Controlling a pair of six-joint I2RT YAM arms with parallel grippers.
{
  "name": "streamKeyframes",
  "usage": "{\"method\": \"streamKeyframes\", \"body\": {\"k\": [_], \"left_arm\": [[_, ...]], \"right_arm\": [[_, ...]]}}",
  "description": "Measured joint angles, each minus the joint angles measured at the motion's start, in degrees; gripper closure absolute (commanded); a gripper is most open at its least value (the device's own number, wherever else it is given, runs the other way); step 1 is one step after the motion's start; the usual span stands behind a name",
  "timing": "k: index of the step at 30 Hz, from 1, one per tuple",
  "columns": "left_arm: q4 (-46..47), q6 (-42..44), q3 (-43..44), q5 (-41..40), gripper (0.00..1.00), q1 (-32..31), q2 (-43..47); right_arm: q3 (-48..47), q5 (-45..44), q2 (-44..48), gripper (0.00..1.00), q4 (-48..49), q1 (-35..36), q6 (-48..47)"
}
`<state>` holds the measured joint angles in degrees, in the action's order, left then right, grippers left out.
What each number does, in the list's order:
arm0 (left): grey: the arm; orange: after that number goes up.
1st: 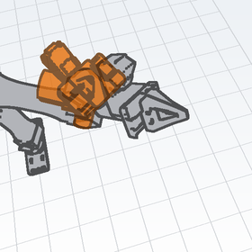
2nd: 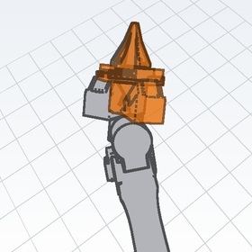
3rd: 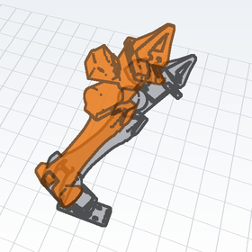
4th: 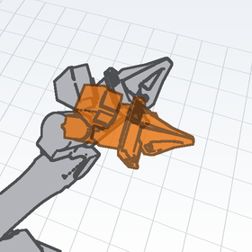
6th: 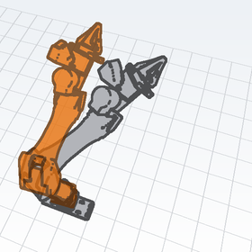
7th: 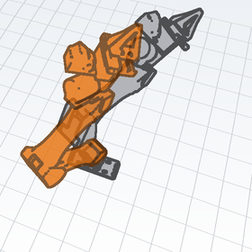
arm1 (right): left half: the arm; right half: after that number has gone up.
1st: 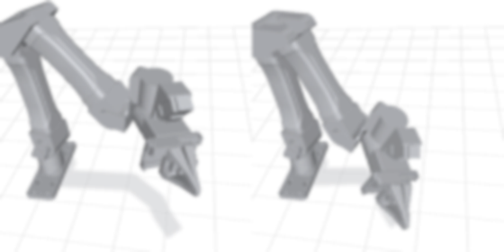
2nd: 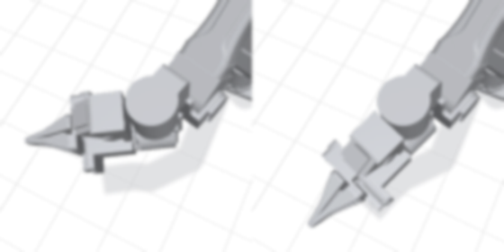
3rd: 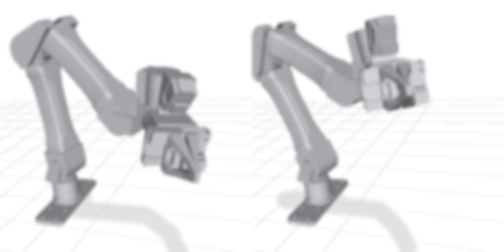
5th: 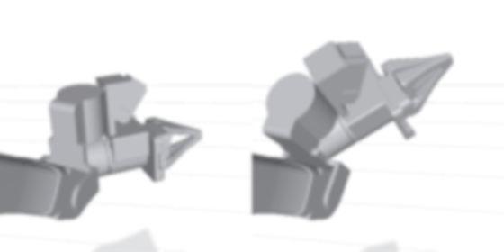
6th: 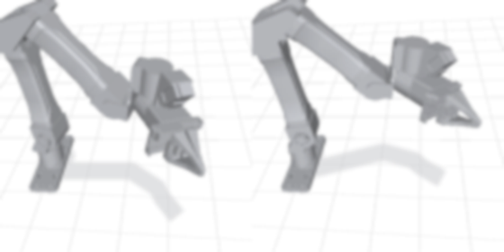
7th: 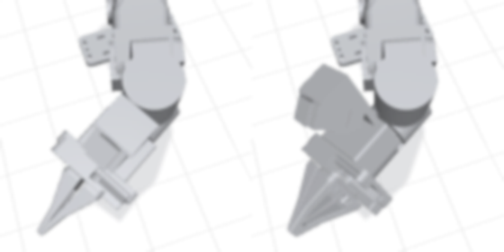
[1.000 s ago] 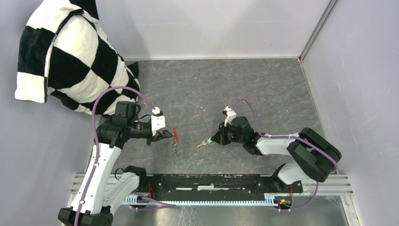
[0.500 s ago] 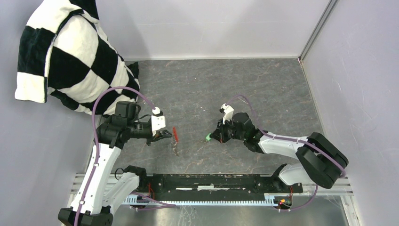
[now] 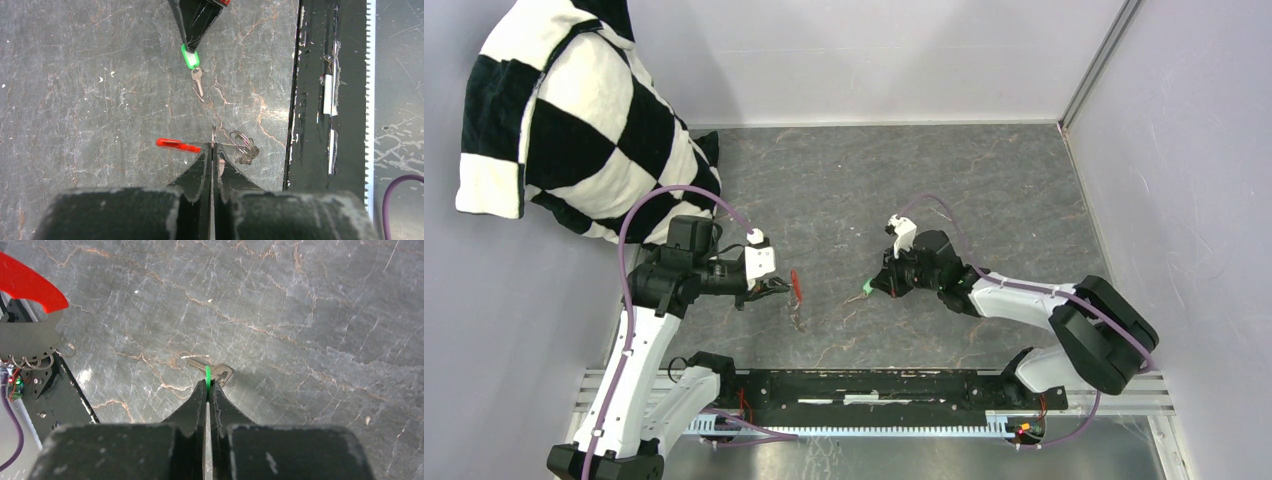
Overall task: Put the keys on the keyring
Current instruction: Move the key to the center of the board.
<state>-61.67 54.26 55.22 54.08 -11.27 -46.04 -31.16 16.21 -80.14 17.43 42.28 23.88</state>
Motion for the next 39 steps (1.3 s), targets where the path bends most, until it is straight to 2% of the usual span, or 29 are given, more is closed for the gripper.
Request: {"method": "streamKeyframes", "body": {"k": [10,14,20,26,30,34,39], "left_arm": [[0.0,0.0,0.0,0.0,0.97,0.0,0.1],[0.0,0.0,0.0,0.0,0.96,0.0,0.1],[0.0,0.0,0.0,0.0,0.96,0.0,0.1],[0.0,0.0,0.0,0.0,0.96,0.0,0.1],[0.0,0.0,0.0,-0.1,0.96,0.0,0.3],[0.0,0.0,0.0,-0.1,0.96,0.0,0.3],[0.0,0.0,0.0,0.0,0.96,0.0,0.2]], "right_arm": [[-8.0,-0.4,-6.3,0.96,-3.7,-0.1,-3.5],[-12.3,-0.4,-9.9,0.88,-4.5,-0.1,-4.7],[-17.5,-1.2,-16.7,0.70,-6.3,-1.6,-7.3],[-22.2,-1.7,-22.3,0.64,-9.9,-3.4,-10.3],[-23.5,-2.4,-21.5,0.58,-10.7,-3.7,-11.7],[-18.8,-2.8,-15.3,0.52,-8.5,-3.7,-12.2],[-9.7,-2.1,-7.4,0.55,-3.7,-1.6,-12.0]]}}
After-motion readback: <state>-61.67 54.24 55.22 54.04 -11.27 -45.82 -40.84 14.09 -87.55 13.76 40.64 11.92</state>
